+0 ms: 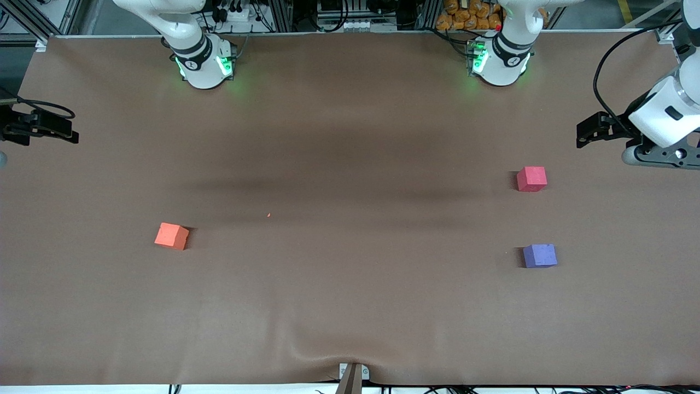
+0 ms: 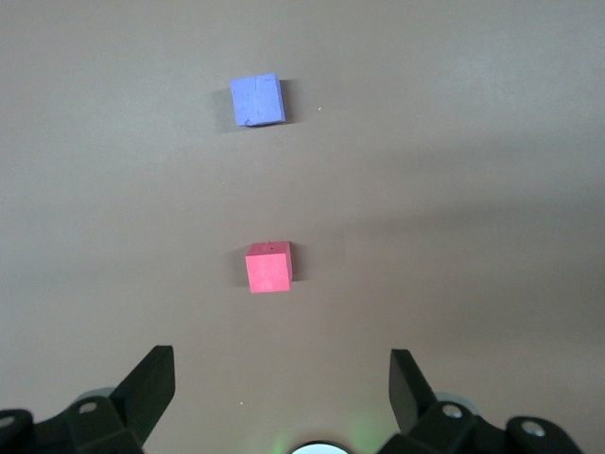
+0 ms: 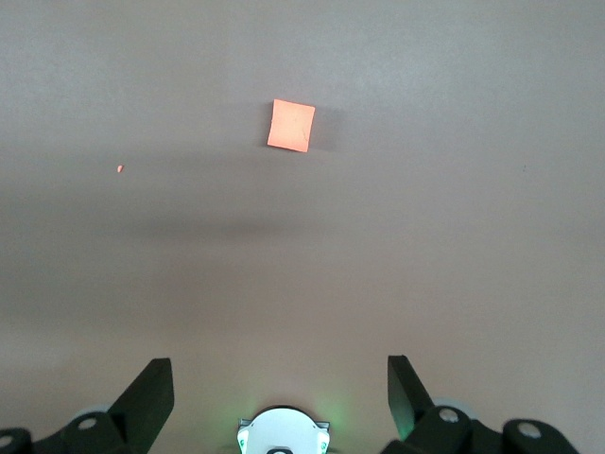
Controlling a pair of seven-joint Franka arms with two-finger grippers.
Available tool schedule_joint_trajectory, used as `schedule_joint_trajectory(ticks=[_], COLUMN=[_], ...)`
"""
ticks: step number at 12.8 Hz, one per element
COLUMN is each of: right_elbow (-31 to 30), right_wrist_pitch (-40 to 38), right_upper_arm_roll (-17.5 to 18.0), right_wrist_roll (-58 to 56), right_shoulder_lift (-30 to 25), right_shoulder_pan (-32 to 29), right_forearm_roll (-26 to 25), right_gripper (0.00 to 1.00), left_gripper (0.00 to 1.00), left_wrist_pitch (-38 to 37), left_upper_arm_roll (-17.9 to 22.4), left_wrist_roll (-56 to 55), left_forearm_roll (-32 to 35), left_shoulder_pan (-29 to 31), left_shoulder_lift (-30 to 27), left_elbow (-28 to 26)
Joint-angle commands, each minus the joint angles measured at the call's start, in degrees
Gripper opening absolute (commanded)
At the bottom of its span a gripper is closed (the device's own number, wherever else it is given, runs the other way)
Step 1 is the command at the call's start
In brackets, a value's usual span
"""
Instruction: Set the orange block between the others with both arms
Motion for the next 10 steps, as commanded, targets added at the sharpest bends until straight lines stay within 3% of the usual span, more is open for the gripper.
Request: schedule_joint_trajectory(ticks=[1,10], right_elbow=[0.0,-0.7], right_wrist_pitch=[-0.6,1.9], right_upper_arm_roll=[-0.2,-0.1], right_wrist_roll=[0.8,0.7], right_shoulder_lift=[-0.9,0.2], right_shoulder_pan=[0.5,0.7], right_forearm_roll=[-0.8,-0.4], right_gripper=[1.0,1.0], left_gripper=[1.0,1.0], left_wrist_pitch=[-0.8,-0.8], left_upper_arm_roll=[-0.4,-0.4], left_wrist_roll=[-1.2,-1.3], left_forearm_roll=[1.1,1.1], left_shoulder_pan=[-0.4,-0.4], left_shoulder_lift=[0.4,0.8], left_elbow=[0.7,0.7])
